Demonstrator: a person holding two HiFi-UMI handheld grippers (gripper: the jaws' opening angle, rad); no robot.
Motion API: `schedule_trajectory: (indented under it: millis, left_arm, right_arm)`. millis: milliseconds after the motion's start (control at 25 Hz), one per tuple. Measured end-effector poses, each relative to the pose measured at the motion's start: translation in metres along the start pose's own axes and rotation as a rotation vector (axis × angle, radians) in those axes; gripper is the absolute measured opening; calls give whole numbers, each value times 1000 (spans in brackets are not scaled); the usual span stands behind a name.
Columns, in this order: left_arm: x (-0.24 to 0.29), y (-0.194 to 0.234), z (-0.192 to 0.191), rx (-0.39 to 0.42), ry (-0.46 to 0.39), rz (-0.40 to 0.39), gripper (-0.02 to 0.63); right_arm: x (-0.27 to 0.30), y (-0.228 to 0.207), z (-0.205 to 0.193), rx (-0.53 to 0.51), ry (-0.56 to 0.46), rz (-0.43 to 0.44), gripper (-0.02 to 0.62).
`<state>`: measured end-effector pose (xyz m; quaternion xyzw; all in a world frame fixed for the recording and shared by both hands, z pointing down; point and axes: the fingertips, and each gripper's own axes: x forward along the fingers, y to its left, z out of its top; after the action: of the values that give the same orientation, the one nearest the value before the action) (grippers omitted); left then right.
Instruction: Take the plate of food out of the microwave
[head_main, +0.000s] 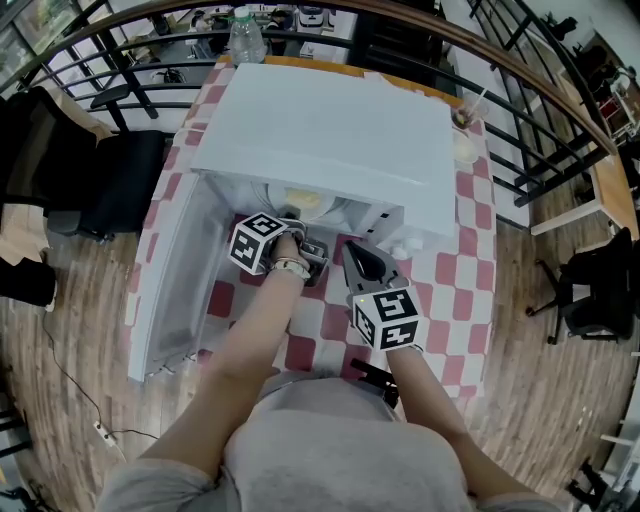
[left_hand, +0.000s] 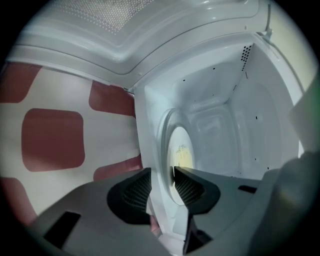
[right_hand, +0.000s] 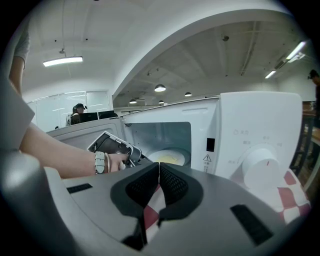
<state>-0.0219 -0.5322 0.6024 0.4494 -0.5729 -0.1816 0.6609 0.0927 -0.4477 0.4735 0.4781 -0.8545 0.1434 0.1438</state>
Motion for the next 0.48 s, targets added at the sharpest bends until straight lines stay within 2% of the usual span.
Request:
schedule_trajectory:
  millis: [280,480]
  left_arm:
    - [-6,-1,-1,6,12,-19,98]
    - [-9,-3,0,3,15,-65,73]
  right_arm:
    - [-4,4,3,-8,-6,7,26]
    - [-6,8,2,-7,-6,9,26]
